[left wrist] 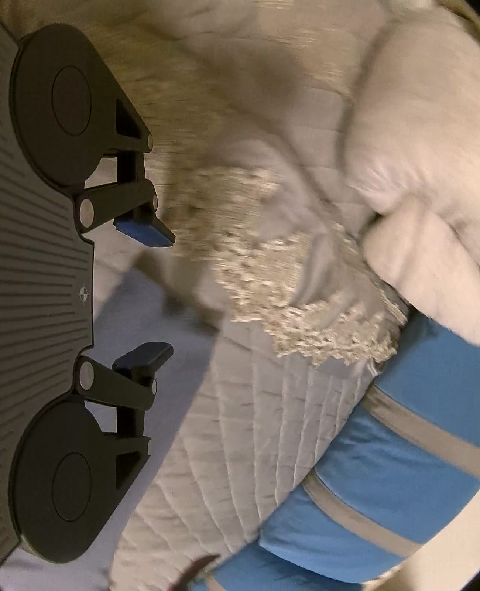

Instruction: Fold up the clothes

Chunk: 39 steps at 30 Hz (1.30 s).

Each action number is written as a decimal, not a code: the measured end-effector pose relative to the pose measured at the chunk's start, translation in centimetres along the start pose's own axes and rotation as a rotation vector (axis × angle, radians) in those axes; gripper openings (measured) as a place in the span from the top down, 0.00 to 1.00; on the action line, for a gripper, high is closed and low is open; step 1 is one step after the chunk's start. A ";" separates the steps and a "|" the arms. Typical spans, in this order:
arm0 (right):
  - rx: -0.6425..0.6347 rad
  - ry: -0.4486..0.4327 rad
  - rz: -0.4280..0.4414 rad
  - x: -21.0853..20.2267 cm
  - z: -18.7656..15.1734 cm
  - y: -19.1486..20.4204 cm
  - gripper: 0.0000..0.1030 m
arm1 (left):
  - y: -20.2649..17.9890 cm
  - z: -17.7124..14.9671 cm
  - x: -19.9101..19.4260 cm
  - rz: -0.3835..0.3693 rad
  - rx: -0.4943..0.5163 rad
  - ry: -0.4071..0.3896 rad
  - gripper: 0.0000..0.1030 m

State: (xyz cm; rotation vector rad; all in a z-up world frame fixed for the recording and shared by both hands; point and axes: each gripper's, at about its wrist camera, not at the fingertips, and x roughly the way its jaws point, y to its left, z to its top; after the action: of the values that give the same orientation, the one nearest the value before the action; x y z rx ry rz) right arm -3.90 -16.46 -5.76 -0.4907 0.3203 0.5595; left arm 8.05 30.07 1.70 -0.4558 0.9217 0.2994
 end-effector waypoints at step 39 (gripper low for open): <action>0.040 0.057 0.022 0.6 -0.2 -0.3 0.00 | 4.5 -3.2 3.2 -0.332 -0.511 0.079 0.91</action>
State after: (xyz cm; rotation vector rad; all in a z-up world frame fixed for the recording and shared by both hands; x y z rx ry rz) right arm -3.28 -16.55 -6.04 -0.4650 0.3907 0.5604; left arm 5.71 32.58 -3.66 -1.0850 0.8254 0.2111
